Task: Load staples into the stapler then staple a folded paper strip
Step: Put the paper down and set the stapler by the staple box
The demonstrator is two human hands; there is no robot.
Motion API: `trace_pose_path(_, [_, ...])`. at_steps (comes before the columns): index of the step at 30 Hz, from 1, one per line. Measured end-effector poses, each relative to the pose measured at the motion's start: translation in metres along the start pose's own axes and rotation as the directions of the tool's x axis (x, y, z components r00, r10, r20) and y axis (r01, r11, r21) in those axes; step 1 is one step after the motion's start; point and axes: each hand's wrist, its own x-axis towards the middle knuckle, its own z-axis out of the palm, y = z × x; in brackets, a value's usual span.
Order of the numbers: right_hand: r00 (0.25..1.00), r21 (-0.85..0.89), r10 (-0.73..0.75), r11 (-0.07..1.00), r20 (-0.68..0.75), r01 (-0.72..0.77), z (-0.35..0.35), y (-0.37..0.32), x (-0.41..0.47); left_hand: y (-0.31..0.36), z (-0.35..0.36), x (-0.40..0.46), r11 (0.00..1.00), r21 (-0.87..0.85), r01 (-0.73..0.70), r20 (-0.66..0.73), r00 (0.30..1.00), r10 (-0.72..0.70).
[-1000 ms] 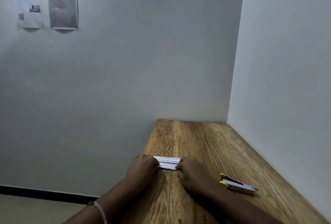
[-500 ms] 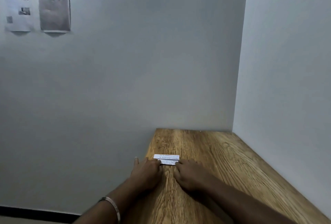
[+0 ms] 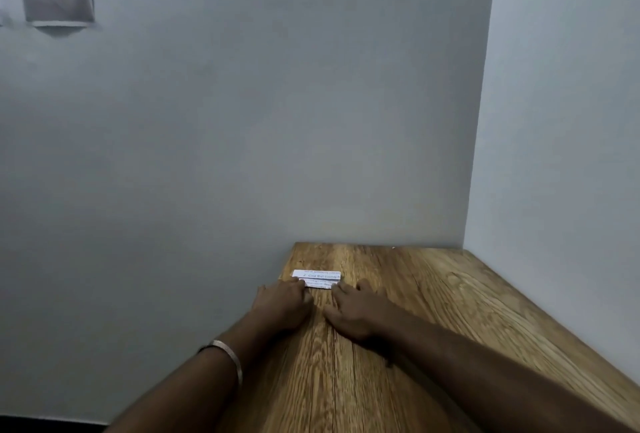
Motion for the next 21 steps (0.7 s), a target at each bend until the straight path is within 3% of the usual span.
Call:
trace_pose_path(12, [0.999, 0.014, 0.022, 1.0, -0.045, -0.021, 0.004, 0.001, 0.001, -0.004, 0.008, 0.005, 0.999, 0.032, -0.03, -0.04, 0.999, 0.031])
trace_pose_path(21, [1.0, 0.07, -0.029, 0.997, 0.003, 0.029, -0.006, -0.003, -0.055, 0.012, -0.007, -0.046, 0.998, 0.046, -0.03, -0.019, 0.999, 0.031])
